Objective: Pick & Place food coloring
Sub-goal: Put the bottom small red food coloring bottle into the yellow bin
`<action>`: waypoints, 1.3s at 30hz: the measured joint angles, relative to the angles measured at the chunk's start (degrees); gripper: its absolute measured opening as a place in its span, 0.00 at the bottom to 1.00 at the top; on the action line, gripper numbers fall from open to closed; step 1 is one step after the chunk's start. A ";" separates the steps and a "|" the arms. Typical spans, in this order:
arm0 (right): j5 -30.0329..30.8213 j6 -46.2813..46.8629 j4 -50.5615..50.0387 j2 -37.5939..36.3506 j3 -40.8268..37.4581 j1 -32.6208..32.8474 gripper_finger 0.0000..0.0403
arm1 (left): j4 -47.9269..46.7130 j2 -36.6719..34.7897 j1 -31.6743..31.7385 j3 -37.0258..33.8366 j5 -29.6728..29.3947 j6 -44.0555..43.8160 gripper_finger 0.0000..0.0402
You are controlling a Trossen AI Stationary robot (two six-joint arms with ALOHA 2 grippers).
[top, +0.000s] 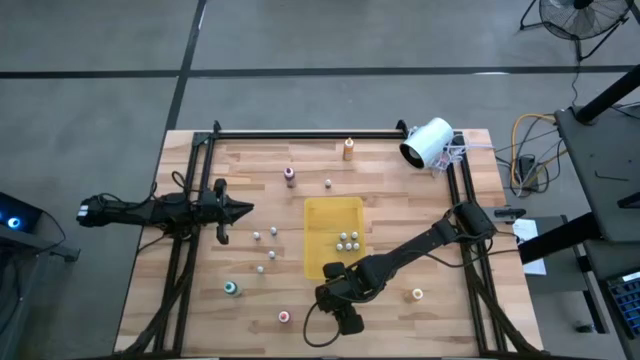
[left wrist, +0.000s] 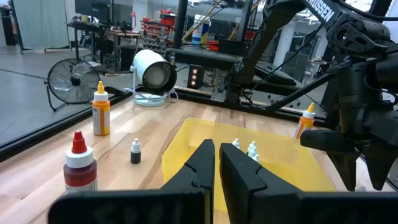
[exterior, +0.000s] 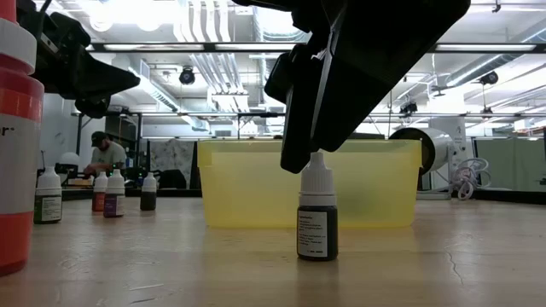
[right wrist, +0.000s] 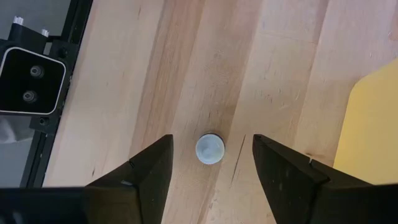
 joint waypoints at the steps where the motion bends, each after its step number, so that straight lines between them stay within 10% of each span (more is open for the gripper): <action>1: 0.00 0.02 0.00 0.00 0.00 0.00 0.52 | 0.00 0.01 0.00 0.00 0.00 0.00 0.00; 39: 0.47 -6.23 -3.90 2.69 3.39 1.19 0.52 | -0.11 0.19 0.02 -0.07 -0.01 -0.02 0.00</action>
